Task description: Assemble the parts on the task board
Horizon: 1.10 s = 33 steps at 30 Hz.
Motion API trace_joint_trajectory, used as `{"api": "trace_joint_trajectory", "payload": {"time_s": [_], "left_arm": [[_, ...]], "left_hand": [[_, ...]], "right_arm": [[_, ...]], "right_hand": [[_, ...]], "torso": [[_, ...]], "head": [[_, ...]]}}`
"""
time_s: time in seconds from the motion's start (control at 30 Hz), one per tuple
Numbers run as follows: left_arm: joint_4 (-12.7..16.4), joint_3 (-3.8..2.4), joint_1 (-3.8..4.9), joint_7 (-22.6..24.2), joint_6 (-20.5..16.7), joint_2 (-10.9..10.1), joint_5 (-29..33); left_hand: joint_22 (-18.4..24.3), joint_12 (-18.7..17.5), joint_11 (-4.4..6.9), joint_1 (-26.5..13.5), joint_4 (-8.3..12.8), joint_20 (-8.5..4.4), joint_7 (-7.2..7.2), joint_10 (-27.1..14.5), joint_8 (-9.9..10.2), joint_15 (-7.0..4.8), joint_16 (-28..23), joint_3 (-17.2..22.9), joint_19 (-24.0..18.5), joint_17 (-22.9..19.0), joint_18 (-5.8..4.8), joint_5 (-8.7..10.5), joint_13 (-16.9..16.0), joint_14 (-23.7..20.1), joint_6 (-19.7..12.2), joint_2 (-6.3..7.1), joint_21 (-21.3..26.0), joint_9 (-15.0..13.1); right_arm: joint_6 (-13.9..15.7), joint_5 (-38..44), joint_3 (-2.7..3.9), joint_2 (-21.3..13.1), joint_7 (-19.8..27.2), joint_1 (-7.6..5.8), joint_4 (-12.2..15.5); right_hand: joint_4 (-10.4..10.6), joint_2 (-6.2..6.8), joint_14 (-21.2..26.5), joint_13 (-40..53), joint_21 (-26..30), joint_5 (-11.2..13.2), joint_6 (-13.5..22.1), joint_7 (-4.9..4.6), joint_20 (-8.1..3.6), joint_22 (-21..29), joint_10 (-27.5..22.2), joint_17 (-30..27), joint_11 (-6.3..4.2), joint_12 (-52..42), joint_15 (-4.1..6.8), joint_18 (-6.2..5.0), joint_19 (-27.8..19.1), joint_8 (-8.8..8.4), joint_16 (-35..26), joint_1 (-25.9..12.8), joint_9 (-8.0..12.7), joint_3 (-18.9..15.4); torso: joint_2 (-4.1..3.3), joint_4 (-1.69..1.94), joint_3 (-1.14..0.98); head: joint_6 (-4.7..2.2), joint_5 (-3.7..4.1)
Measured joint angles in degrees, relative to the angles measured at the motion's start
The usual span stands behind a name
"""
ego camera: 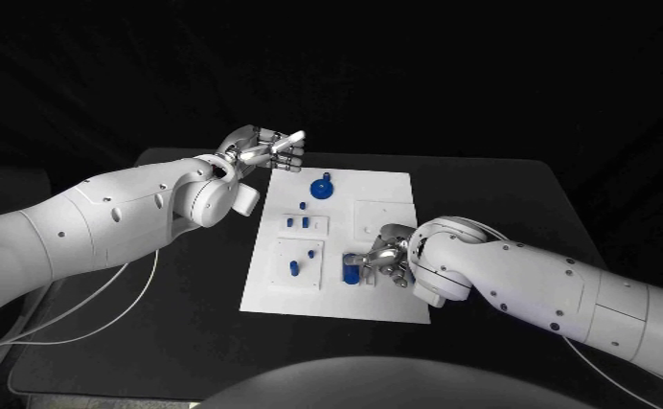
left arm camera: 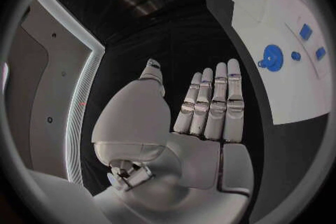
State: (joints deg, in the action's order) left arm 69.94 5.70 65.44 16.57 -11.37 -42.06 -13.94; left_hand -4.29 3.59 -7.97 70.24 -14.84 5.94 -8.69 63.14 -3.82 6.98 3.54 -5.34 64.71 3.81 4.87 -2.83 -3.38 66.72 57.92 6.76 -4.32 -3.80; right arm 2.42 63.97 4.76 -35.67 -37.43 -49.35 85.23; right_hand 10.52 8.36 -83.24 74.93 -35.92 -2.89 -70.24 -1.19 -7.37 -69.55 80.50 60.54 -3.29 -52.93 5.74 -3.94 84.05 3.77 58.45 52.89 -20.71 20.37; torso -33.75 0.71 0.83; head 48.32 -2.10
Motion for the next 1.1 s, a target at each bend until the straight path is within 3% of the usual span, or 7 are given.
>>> {"api": "trace_joint_trajectory", "payload": {"time_s": [0.23, 0.43, 0.63, 0.8, 0.93, 1.03, 1.1], "left_arm": [[0.02, 0.0, 0.0, -0.09, 0.0, -0.19, -0.06], [0.01, 0.02, 0.0, -0.16, -0.01, -0.29, -0.12], [-0.01, 0.02, 0.0, -0.25, -0.01, -0.3, -0.17], [-0.01, 0.04, 0.0, -0.32, -0.01, -0.29, -0.19], [-0.01, 0.04, 0.0, -0.37, -0.01, -0.27, -0.2], [0.0, 0.04, 0.0, -0.41, -0.01, -0.27, -0.21], [0.0, 0.04, 0.0, -0.45, -0.01, -0.27, -0.22]], "left_hand": [[0.0, 0.0, 0.0, 0.0, 0.0, 0.0, 0.0, 0.0, 0.0, 0.0, 0.0, 0.0, 0.0, 0.0, 0.0, 0.0, 0.0, 0.0, 0.0, 0.0, 0.0, 0.0], [0.0, 0.0, 0.0, 0.24, 0.17, 0.0, 0.0, 0.0, 0.0, 0.0, 0.0, 0.17, 0.0, 0.0, 0.0, 0.0, 0.0, 0.0, 0.0, -0.23, 0.0, 0.0], [0.0, 0.0, 0.0, 0.23, 0.17, 0.0, 0.0, 0.0, 0.0, 0.0, 0.0, 0.17, 0.0, 0.0, 0.0, 0.0, 0.0, 0.0, 0.0, -0.23, 0.0, 0.0], [0.0, 0.0, 0.0, 0.23, 0.17, 0.0, 0.0, 0.0, 0.0, 0.0, 0.0, 0.17, 0.0, 0.0, 0.0, 0.0, 0.0, 0.0, 0.0, -0.23, 0.0, 0.0], [0.0, 0.0, 0.0, 0.24, 0.17, 0.0, 0.0, 0.0, 0.0, 0.0, 0.0, 0.17, 0.0, 0.0, 0.01, 0.0, 0.0, 0.0, 0.0, -0.23, 0.0, 0.0], [0.0, 0.0, 0.0, -0.05, 0.32, 0.0, 0.0, 0.0, 0.0, 0.0, 0.0, 0.01, 0.0, 0.0, 0.0, 0.0, 0.0, 0.0, 0.0, -0.52, 0.0, 0.0], [0.0, 0.0, 0.0, -0.05, 0.32, 0.0, 0.0, 0.0, 0.0, 0.0, 0.0, 0.01, 0.0, 0.0, 0.0, 0.0, 0.0, 0.0, 0.0, -0.52, 0.0, 0.0]], "right_arm": [[-0.9, 0.15, 0.03, -2.07, 1.28, 0.0, 1.63], [-2.26, 0.14, 0.06, -2.9, 2.48, 0.1, 2.54], [-3.32, 0.1, 0.05, -2.91, 3.28, 0.32, 2.88], [-3.73, 0.08, 0.05, -2.38, 3.54, 0.45, 2.59], [-3.72, 0.15, 0.05, -1.85, 3.54, 0.62, 1.91], [-3.61, 0.3, 0.04, -1.42, 3.44, 0.7, 1.31], [-3.46, 0.46, 0.04, -1.11, 3.33, 0.72, 0.92]], "right_hand": [[-5.54, 0.15, 0.0, 0.02, 0.0, 0.0, -0.95, 0.28, 0.0, 0.05, 0.0, -0.23, 0.0, -0.02, 0.0, 0.01, 0.0, 0.0, -0.21, 4.72, -2.3, -0.36], [-8.39, -0.4, -0.2, 0.02, 0.0, -1.13, -1.34, 0.67, 0.0, 0.06, 0.2, -0.46, -0.2, -0.28, 0.19, 0.0, 0.0, 0.0, -0.21, 7.48, -9.21, -3.1], [-8.94, -0.67, -0.2, 0.01, 0.0, -1.44, -1.19, 0.81, 0.01, -0.05, 0.2, -0.63, -0.2, -0.54, 0.19, 0.0, 0.0, 0.0, -0.21, 8.2, -14.02, -4.15], [-9.04, -0.8, -0.13, 0.01, 0.0, -3.34, -1.19, 0.81, 0.01, -0.07, 0.19, -0.69, -0.2, -0.54, 0.26, 0.0, -0.01, 0.0, -0.21, 8.33, -15.38, -4.25], [-10.97, -1.84, 0.03, 0.01, 0.0, -5.08, -0.99, 1.01, 0.01, -0.07, 0.19, -0.69, -0.2, -0.54, 0.42, 0.0, -0.01, 0.0, -0.21, 9.0, -15.97, -4.38], [-12.17, -4.3, 0.03, -0.12, 0.0, -5.82, -0.77, 1.23, 0.01, -0.13, 0.4, -0.69, -0.41, -0.54, 0.41, 0.0, -0.01, 0.0, -0.21, 7.0, -16.56, -4.26], [-13.56, -5.14, 0.03, -0.19, 0.0, -5.82, -0.68, 1.32, 0.01, -0.13, 0.4, -0.69, -0.41, -0.54, 0.41, 0.0, -0.01, 0.0, -0.08, 5.79, -17.11, -2.87]], "torso": [[0.02, -0.03, 0.0], [0.01, -0.03, -0.02], [-0.01, -0.01, -0.02], [-0.02, 0.02, -0.01], [-0.02, 0.04, 0.02], [-0.02, 0.08, 0.03], [-0.02, 0.08, 0.03]], "head": [[0.01, -0.14], [-0.02, -0.19], [-0.03, -0.19], [-0.03, -0.16], [-0.03, -0.15], [-0.03, -0.15], [-0.03, -0.15]]}}
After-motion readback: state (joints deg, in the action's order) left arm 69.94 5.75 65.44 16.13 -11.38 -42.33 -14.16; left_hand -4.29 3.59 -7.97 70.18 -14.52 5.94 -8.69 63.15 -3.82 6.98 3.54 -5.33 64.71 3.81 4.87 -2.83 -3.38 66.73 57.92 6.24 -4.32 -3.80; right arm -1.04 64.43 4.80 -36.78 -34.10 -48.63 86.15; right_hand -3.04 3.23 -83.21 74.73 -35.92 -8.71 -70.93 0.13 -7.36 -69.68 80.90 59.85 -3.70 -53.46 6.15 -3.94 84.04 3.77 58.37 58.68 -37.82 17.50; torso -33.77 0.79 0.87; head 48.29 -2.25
